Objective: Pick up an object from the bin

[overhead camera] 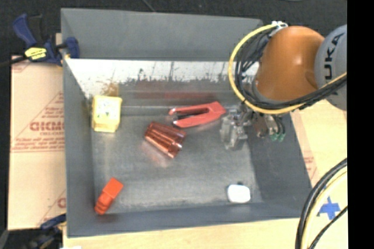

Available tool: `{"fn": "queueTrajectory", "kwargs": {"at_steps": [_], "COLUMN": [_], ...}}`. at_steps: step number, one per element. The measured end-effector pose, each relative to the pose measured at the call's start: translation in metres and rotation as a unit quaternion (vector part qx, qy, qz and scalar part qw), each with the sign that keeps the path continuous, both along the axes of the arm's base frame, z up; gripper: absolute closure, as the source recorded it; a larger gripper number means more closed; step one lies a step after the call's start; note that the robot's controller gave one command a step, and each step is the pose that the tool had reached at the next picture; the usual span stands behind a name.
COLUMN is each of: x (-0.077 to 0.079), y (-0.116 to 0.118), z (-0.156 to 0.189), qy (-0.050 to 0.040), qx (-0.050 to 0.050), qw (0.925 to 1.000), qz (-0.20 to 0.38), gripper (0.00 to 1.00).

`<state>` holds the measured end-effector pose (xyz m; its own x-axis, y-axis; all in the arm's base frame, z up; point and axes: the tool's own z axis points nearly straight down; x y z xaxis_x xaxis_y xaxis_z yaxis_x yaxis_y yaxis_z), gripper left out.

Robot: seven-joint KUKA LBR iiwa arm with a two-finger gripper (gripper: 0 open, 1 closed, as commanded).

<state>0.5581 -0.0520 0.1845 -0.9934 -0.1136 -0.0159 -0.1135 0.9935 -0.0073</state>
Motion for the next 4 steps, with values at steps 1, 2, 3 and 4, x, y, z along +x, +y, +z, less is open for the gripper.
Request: {"fn": "queueTrajectory", "kwargs": {"at_steps": [1, 2, 3, 4], "x": [0.001, 0.015, 0.01, 0.031], "y": [0.022, 0.038, 0.03, 0.067], "z": [-0.033, -0.019, -0.07, -0.074], "qy": [-0.0003, -0.0047, -0.0009, -0.0108], "qx": [-0.001, 0.0, -0.001, -0.001], "qw": [0.9996, 1.0, 0.9974, 0.9972], "qz": [0.027, 0.0, 0.072, 0.074], "gripper": [1.0, 1.0, 1.0, 1.0]}}
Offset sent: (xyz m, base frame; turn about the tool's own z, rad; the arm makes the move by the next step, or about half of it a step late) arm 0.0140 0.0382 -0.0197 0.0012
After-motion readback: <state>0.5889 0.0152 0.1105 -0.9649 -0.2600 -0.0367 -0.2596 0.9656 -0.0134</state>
